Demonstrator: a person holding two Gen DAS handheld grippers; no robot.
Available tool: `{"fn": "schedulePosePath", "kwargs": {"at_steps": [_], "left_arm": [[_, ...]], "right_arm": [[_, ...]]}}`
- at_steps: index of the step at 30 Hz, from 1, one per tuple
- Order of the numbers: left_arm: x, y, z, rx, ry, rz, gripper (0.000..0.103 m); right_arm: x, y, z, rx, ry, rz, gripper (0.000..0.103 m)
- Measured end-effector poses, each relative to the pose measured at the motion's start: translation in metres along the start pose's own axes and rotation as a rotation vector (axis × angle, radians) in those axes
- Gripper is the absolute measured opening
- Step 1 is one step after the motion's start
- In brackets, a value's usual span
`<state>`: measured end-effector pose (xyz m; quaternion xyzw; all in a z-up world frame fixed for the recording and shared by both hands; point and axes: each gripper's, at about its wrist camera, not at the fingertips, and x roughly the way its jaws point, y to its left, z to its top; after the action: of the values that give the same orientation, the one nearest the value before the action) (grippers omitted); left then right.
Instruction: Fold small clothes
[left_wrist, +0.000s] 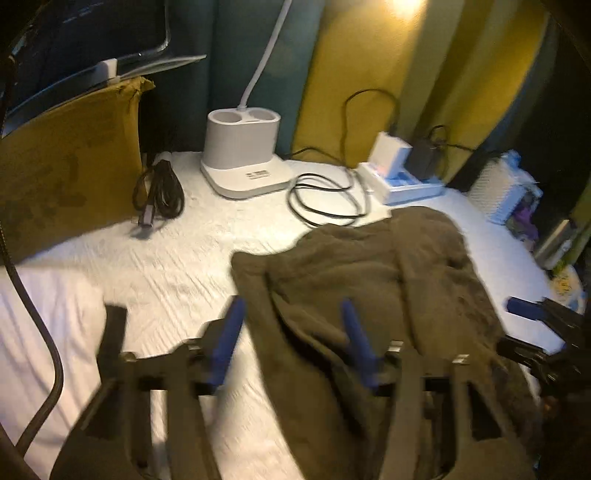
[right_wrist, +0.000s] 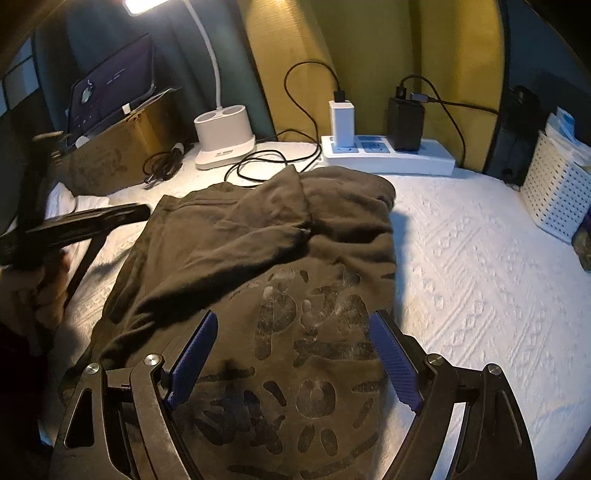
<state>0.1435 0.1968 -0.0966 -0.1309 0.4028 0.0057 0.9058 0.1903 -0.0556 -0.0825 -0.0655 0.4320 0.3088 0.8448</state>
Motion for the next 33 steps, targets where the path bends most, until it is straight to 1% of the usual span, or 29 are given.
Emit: {"fn": "schedulePosePath", "kwargs": {"at_steps": [4, 6, 7, 8, 10, 11, 12, 13, 14, 19, 24, 28, 33], "left_arm": [[-0.012, -0.015, -0.026, 0.041, 0.041, -0.041, 0.058], [-0.010, -0.024, -0.036, 0.065, 0.058, -0.057, 0.058], [-0.009, -0.029, -0.043, 0.086, 0.069, -0.055, 0.057], [-0.007, -0.034, -0.048, 0.103, 0.077, -0.050, 0.054], [-0.003, -0.040, -0.056, 0.123, 0.101, -0.046, 0.018], [-0.002, -0.043, -0.062, 0.136, 0.113, -0.039, 0.011], [-0.001, -0.046, -0.064, 0.151, 0.115, -0.028, 0.001], [-0.001, -0.047, -0.068, 0.165, 0.109, -0.003, 0.001], [-0.004, -0.046, -0.070, 0.160, 0.102, 0.003, 0.001], [-0.027, -0.033, -0.072, 0.105, 0.044, 0.034, 0.001], [-0.031, -0.026, -0.080, 0.080, 0.043, 0.076, 0.001], [-0.039, -0.025, -0.081, 0.045, 0.041, 0.064, 0.001], [-0.060, -0.036, -0.078, 0.047, 0.034, 0.066, 0.002]], "right_arm": [[-0.005, -0.004, -0.009, 0.018, 0.002, -0.008, 0.086], [-0.009, -0.005, -0.012, 0.021, -0.002, -0.007, 0.086], [-0.012, -0.005, -0.014, 0.023, -0.006, -0.008, 0.086], [-0.014, -0.005, -0.016, 0.026, -0.008, -0.008, 0.086], [-0.018, -0.007, -0.020, 0.031, -0.012, -0.009, 0.086], [-0.020, -0.007, -0.023, 0.032, -0.013, -0.009, 0.086], [-0.023, -0.008, -0.025, 0.034, -0.013, -0.011, 0.086], [-0.024, -0.008, -0.028, 0.037, -0.014, -0.011, 0.086], [-0.026, -0.008, -0.029, 0.039, -0.014, -0.011, 0.086], [-0.033, -0.011, -0.038, 0.042, -0.016, -0.011, 0.086], [-0.035, -0.012, -0.048, 0.039, -0.004, -0.007, 0.086], [-0.035, -0.012, -0.060, 0.026, 0.011, -0.022, 0.086], [-0.042, -0.016, -0.072, 0.038, 0.015, -0.030, 0.086]]}}
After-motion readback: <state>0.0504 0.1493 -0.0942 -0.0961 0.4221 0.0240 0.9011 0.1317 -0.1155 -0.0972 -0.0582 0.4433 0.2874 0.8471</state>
